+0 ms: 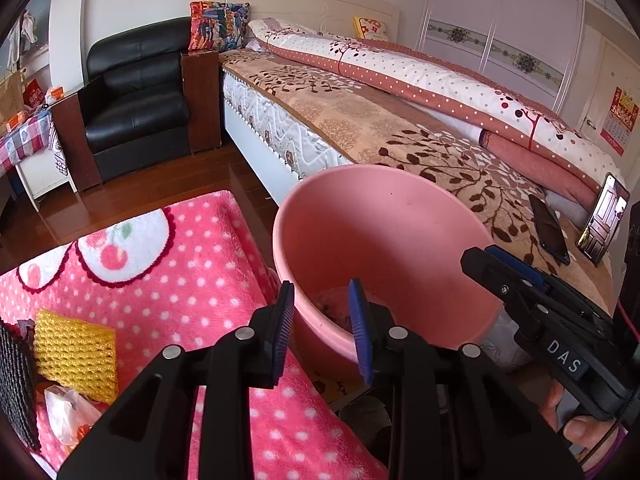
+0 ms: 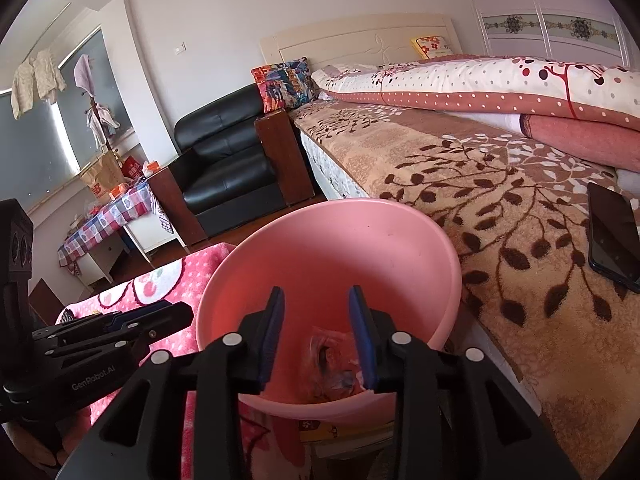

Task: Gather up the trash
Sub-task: 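Open both tools to drop the bag and wrapper into the bucket, then move both tools back over the remaining trash on the blanket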

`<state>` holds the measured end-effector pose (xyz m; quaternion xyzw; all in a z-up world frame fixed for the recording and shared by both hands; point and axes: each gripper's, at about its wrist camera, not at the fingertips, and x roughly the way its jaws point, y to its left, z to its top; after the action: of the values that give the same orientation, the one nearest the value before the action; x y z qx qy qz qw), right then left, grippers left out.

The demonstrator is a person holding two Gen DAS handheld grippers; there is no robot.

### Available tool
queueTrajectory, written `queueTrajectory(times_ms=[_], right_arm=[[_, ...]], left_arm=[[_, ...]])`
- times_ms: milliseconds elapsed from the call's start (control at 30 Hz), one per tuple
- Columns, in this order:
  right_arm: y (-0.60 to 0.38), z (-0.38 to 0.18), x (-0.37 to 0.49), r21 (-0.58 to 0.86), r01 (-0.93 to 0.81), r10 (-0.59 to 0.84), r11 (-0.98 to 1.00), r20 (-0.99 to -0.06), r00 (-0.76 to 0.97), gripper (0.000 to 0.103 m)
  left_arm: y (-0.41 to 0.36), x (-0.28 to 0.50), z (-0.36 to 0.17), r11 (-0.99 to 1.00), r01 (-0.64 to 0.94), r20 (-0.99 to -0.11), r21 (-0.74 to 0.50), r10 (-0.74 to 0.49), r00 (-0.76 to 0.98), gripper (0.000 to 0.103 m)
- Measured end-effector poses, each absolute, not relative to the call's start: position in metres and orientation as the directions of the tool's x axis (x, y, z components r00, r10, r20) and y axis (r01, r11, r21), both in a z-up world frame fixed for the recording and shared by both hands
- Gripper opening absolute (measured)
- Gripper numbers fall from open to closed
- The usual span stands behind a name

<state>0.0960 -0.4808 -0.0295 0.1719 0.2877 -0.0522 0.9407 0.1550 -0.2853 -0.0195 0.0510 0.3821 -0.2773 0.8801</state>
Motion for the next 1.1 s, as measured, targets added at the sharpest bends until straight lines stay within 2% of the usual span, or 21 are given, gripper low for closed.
queueTrajectory(times_ms=[500, 1100], right_arm=[[-0.416, 0.012, 0.055, 0.29, 0.123, 0.04, 0.949, -0.497, 0.867, 0.05], [-0.312, 0.012, 0.021, 0.285, -0.003, 0.161, 0.958, -0.531, 0.832, 0.054]], left_arm=[[-0.236, 0.11, 0.019, 0.852, 0.508, -0.607, -0.129, -0.473, 0.639, 0.028], [-0.125, 0.072, 0.028, 0.912, 0.381, -0.56, -0.153, -0.397, 0.727, 0.028]])
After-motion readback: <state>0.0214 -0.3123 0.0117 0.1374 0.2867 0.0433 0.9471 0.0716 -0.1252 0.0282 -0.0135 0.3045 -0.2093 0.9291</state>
